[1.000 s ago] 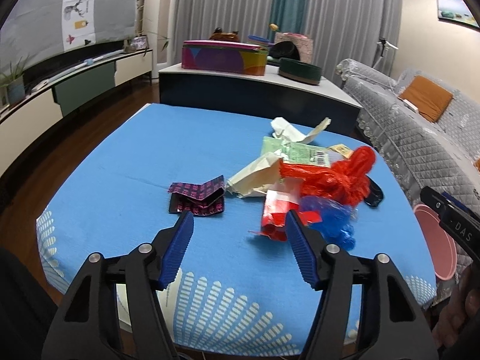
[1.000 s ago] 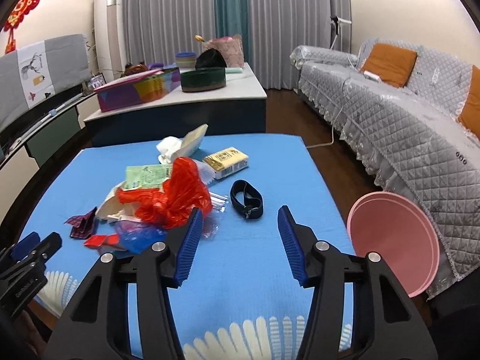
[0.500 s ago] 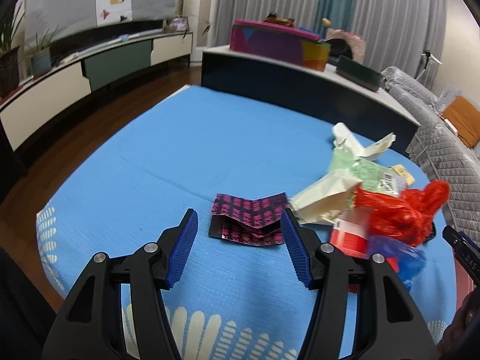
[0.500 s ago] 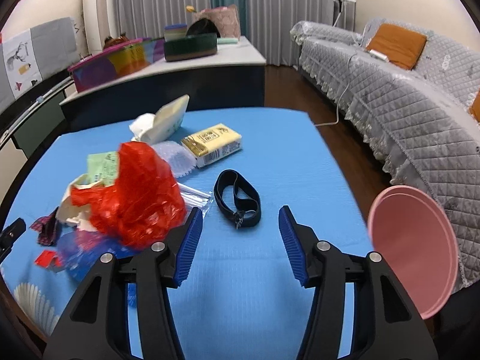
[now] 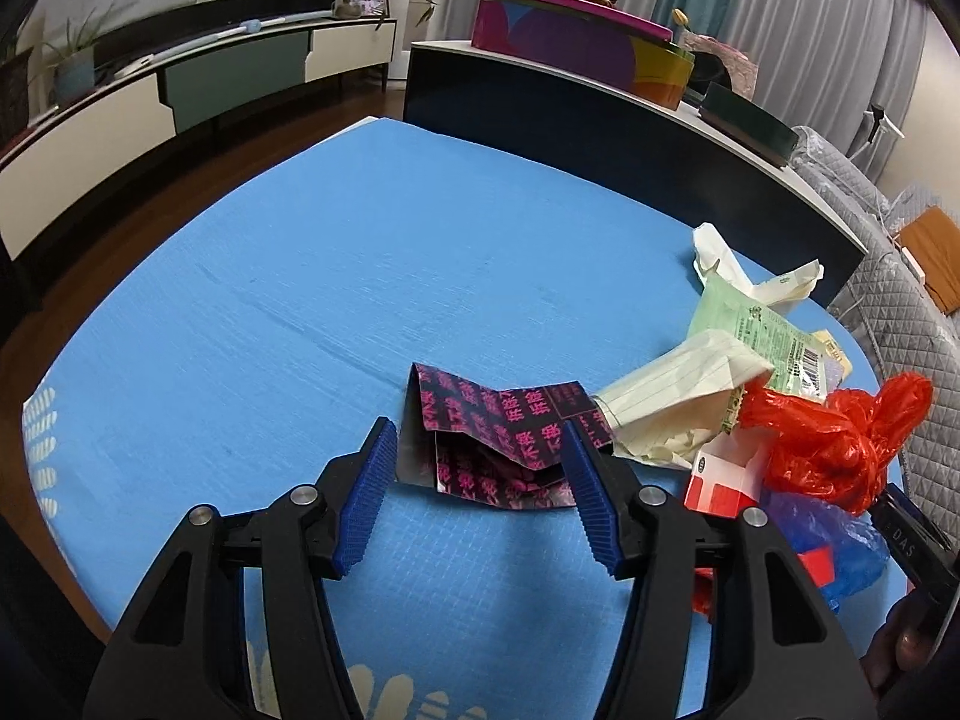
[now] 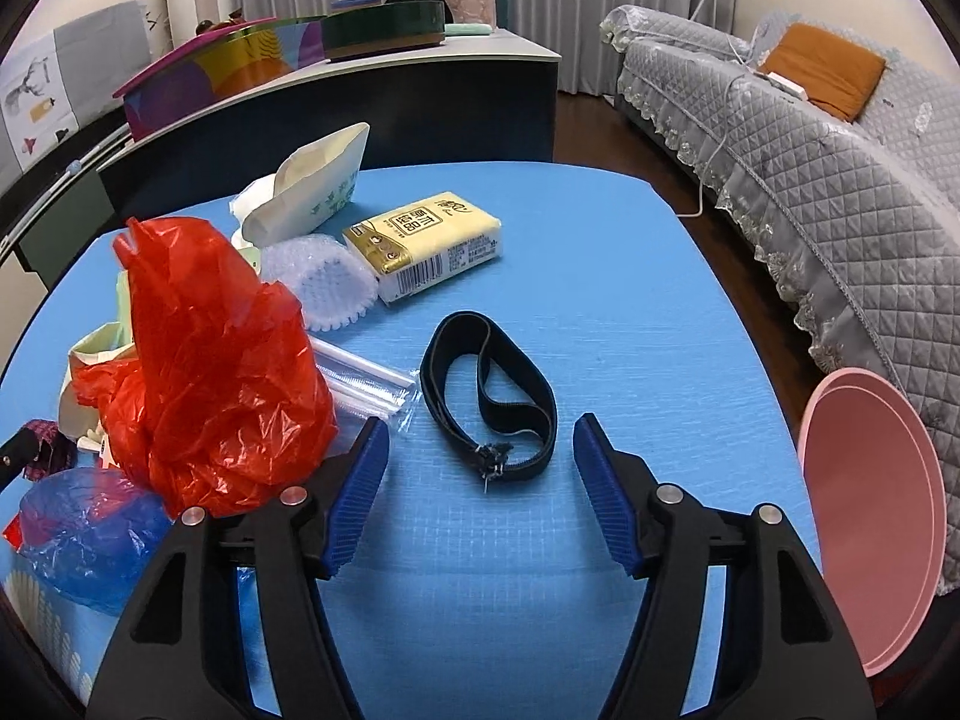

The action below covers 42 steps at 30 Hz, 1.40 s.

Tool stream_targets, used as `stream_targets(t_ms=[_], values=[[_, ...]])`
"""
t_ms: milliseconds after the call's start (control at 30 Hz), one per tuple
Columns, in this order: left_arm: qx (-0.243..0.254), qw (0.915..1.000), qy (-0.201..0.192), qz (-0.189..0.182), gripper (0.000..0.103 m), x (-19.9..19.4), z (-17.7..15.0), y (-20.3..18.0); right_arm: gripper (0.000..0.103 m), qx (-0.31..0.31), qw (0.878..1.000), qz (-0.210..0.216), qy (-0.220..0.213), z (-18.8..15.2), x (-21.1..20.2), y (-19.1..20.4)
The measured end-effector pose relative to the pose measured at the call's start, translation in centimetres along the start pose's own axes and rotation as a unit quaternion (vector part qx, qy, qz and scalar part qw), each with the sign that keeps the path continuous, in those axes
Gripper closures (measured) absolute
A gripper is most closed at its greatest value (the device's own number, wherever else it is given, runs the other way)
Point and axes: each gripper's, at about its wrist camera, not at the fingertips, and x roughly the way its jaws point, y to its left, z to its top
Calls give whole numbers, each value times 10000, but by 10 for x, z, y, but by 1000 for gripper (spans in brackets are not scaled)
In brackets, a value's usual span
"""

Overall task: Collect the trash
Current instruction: 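Close the right tool on the black strap while the left tool approaches the patterned wrapper, then grasp the pink-and-black patterned wrapper with the left tool while the right tool holds the strap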

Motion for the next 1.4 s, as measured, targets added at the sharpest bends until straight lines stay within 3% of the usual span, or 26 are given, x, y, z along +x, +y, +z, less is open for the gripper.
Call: stream_targets(t_ms=[133,267,367,400,467,733,833,867,900,967,1267,1400], values=[[-78,10000,44,15,62,2,3,3,56,32,10000,21,43,1,3,-1],[-33,9999,-79,95,76,-3,6,-1,79,57,9999,107,31,1,1,-3],[67,9996,-228,157,90,-10,8,-6,85,40,9998,193,-16,1,-5,-4],[98,9995,-270,154,101,-12,8,-7,86,23,9997,218,-54,1,-8,-3],[197,9991,-367,124,103,-18,9,-10,88,-2,9996,250,-146,1,-15,-3],[298,9972,-676,102,103,-43,9,-10,91,1,9984,294,-481,-1,-50,-6],[147,9987,-460,-153,103,-41,6,-1,91,19,9979,277,-590,-5,-64,-6],[82,9991,-410,-114,98,-40,3,4,91,28,9978,285,-591,-7,-67,-6],[67,9992,-385,-53,82,-38,1,7,91,50,9979,303,-577,-9,-71,-6],[-17,9996,-289,-69,60,-35,-1,13,91,92,9978,302,-586,-11,-76,-6],[-521,9974,182,-456,60,-8,-4,21,91,126,9962,245,-831,-14,-98,-6],[-565,9960,268,-643,83,-3,-6,18,91,83,9961,223,-848,-17,-104,-7]])
